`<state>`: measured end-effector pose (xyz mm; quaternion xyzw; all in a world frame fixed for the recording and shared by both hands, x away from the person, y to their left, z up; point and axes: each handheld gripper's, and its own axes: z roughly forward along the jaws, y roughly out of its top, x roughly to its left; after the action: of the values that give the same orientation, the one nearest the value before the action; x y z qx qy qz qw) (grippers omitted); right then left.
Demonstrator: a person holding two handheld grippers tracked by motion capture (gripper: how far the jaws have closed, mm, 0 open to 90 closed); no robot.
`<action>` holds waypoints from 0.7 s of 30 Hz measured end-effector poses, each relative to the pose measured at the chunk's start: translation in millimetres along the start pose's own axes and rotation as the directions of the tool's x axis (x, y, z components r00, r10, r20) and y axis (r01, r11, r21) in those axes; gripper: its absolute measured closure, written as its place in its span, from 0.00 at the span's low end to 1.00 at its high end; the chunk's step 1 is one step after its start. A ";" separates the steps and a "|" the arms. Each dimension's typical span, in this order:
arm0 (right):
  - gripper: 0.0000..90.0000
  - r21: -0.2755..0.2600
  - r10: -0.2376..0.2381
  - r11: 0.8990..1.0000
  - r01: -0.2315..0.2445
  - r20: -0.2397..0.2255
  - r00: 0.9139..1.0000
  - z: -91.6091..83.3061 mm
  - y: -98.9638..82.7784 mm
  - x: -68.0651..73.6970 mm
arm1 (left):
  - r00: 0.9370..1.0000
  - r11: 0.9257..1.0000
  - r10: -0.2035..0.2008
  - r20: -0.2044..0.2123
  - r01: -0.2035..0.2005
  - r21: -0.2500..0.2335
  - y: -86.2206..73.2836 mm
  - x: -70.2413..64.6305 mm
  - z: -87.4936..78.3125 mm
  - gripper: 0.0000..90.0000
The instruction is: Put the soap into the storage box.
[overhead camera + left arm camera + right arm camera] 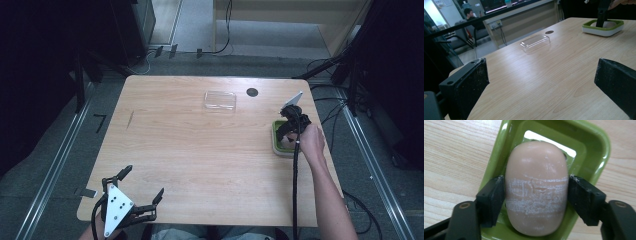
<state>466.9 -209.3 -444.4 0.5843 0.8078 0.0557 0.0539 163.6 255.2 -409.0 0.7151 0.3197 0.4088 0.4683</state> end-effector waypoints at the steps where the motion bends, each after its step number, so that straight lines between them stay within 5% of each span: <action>1: 0.28 -0.002 -0.003 1.000 0.003 0.010 1.000 -2.2 0.0 1.2 | 1.000 1.000 -0.002 0.000 0.002 0.001 0.0 -0.2 0.1 0.00; 10: 0.18 0.009 -0.058 0.998 0.059 -0.040 0.998 -14.0 -2.6 13.6 | 1.000 1.000 0.000 0.003 0.000 0.001 0.1 -0.6 0.8 0.00; 21: 0.11 -0.009 -0.179 0.984 0.179 -0.082 0.980 -37.1 -10.0 46.4 | 1.000 1.000 -0.001 0.003 0.001 0.001 0.0 -0.5 0.5 0.00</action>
<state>437.4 -169.3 -410.3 0.5066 0.8585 0.0751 0.0257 163.8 254.5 -409.2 0.7157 0.3195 0.4076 0.4685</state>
